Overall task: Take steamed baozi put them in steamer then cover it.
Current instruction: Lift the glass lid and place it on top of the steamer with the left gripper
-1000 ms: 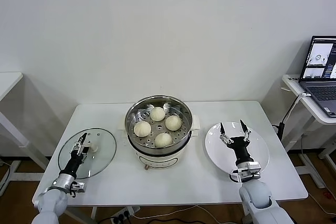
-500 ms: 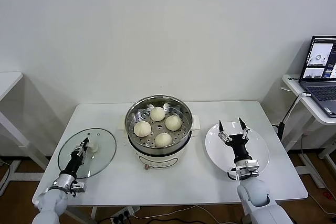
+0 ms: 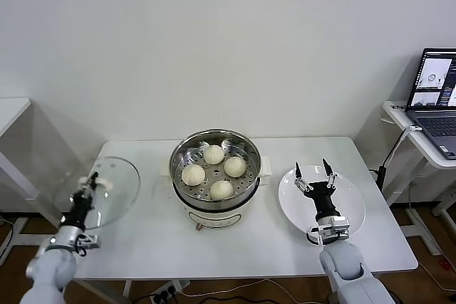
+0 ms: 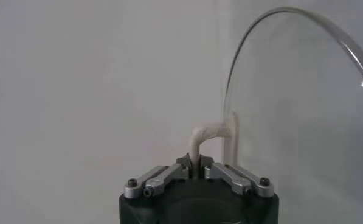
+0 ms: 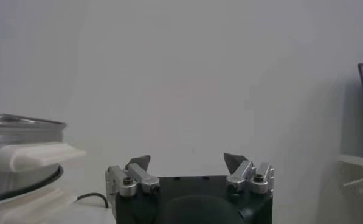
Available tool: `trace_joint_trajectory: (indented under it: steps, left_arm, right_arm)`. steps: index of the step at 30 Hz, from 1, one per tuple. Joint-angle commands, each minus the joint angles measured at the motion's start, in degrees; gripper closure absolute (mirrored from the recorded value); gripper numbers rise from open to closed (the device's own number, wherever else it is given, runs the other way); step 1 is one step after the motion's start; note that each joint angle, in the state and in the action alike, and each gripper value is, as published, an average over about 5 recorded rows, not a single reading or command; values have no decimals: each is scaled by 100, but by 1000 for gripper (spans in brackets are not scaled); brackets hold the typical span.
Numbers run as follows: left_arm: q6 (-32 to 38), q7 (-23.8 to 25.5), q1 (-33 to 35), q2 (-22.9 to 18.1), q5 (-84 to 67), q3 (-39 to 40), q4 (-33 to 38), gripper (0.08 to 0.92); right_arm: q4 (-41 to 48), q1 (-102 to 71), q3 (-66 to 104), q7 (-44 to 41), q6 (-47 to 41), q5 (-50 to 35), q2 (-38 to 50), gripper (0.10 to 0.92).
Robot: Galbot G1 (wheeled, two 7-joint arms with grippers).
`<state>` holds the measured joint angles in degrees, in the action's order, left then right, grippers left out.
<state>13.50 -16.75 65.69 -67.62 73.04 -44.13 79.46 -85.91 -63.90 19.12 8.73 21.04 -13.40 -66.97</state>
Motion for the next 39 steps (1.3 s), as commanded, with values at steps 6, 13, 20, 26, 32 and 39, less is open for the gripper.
trace_joint_trajectory:
  steps: [6, 13, 20, 26, 32, 39]
  left_arm:
    - [-2261, 1410, 438, 139, -1159, 1254, 4623, 811]
    - [-3373, 1842, -49, -594, -836, 3473, 4467, 811]
    - [-3928, 2417, -414, -1248, -124, 4487, 3819, 811]
    - [-4212, 2870, -628, -1714, 722, 4633, 3312, 811]
    - [-4213, 3011, -787, -2019, 1344, 4583, 2848, 811]
    - [-4055, 3076, -896, -2189, 1889, 4487, 2452, 811]
  right_arm:
    - [-85, -77, 111, 52, -29, 42, -58, 203]
    - [-14, -139, 264, 49, -27, 98, -135, 203]
    - [78, -127, 346, 42, -24, 181, -254, 203]
    - [185, -85, 374, 17, -2, 222, -314, 203]
    - [248, -72, 390, 1, 11, 247, -354, 203]
    - [311, -56, 390, -19, 29, 265, -371, 203]
